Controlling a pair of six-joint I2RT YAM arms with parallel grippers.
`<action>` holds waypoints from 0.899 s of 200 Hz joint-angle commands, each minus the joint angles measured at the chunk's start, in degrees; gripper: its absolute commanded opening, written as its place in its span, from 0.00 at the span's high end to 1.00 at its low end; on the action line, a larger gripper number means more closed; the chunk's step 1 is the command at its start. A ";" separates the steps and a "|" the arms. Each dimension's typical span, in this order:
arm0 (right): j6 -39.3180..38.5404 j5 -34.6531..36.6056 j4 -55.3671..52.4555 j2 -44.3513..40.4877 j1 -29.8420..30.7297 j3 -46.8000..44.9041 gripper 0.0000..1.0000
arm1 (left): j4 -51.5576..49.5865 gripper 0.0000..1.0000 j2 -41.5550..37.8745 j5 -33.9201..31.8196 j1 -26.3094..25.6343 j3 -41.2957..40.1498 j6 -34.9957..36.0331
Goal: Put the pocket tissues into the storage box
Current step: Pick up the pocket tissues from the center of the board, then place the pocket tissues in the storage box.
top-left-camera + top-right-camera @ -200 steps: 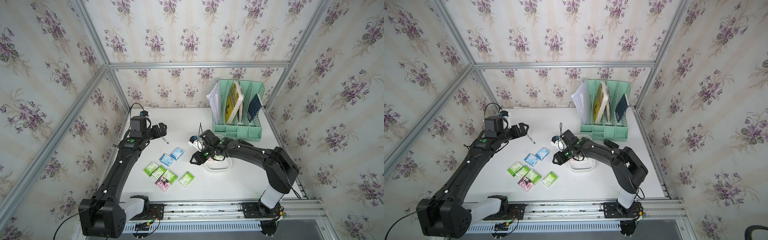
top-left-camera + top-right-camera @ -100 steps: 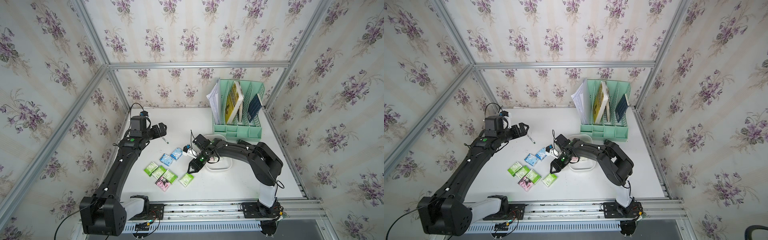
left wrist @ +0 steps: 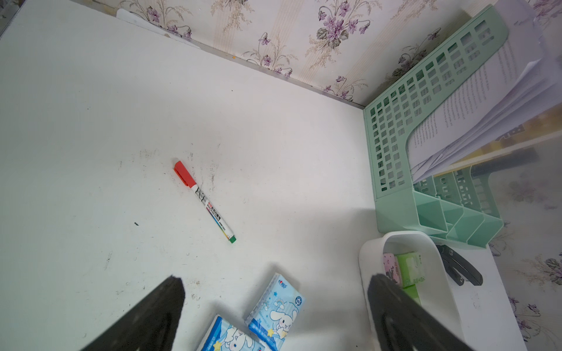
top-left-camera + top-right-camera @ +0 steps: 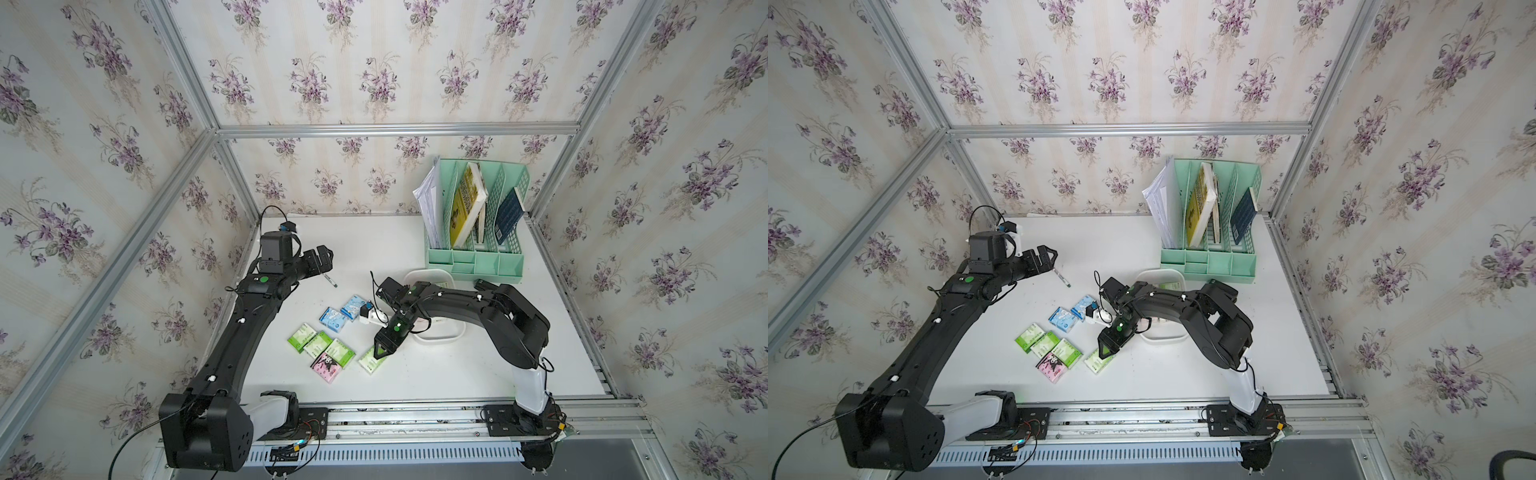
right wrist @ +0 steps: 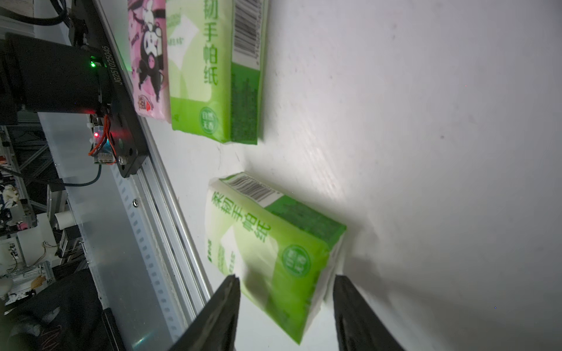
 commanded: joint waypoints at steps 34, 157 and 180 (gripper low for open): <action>-0.91 2.23 -2.06 1.18 1.11 1.31 0.62 | -1.13 0.01 -0.57 -0.61 0.41 -0.12 1.44; 6.06 1.37 8.01 -6.72 -4.42 4.29 1.00 | -2.24 0.01 -0.94 -0.02 0.88 1.08 1.64; 10.69 1.72 11.24 -11.26 -9.78 2.47 1.00 | -2.06 0.01 -0.97 0.15 0.88 1.10 1.37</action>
